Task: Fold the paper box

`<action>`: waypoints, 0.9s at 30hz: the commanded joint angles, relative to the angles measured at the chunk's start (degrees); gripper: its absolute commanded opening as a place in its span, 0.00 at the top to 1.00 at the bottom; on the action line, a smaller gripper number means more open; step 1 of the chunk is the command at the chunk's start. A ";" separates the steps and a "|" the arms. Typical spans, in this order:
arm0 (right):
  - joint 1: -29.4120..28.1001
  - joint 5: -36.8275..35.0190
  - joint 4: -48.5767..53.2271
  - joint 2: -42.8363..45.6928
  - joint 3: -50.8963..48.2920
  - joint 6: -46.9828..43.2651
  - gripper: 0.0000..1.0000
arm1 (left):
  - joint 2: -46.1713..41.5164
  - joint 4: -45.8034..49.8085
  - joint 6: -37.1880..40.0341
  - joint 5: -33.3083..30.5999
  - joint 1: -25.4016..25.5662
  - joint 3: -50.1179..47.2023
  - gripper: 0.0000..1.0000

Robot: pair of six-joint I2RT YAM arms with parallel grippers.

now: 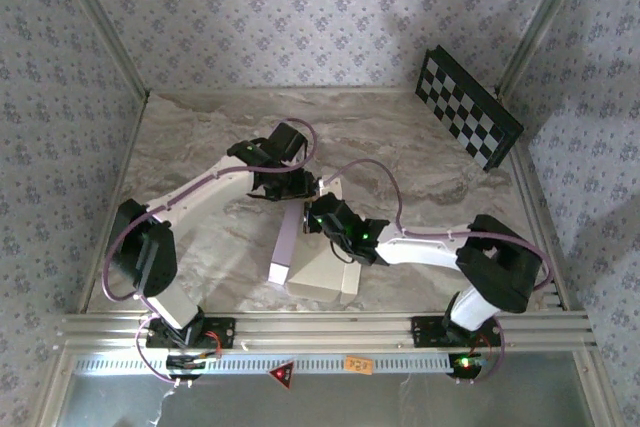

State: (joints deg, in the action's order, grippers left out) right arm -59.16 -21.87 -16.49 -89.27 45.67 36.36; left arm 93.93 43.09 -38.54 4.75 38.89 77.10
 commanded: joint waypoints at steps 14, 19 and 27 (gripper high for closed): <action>0.00 -1.19 12.31 15.39 -3.00 -9.21 0.59 | -0.05 2.61 5.76 1.41 -0.09 -1.50 0.53; 5.82 7.88 11.44 16.59 -5.35 -15.26 0.58 | -0.30 2.31 9.63 4.82 -0.10 -1.77 0.54; 16.61 34.88 -11.67 15.80 -17.07 -30.91 0.58 | -0.90 3.64 17.27 9.93 0.11 -2.33 0.53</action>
State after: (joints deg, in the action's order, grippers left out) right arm -44.97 0.03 -16.91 -73.28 31.29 12.91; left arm 93.73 43.35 -25.91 10.44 38.63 76.34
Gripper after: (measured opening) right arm 0.421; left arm 0.466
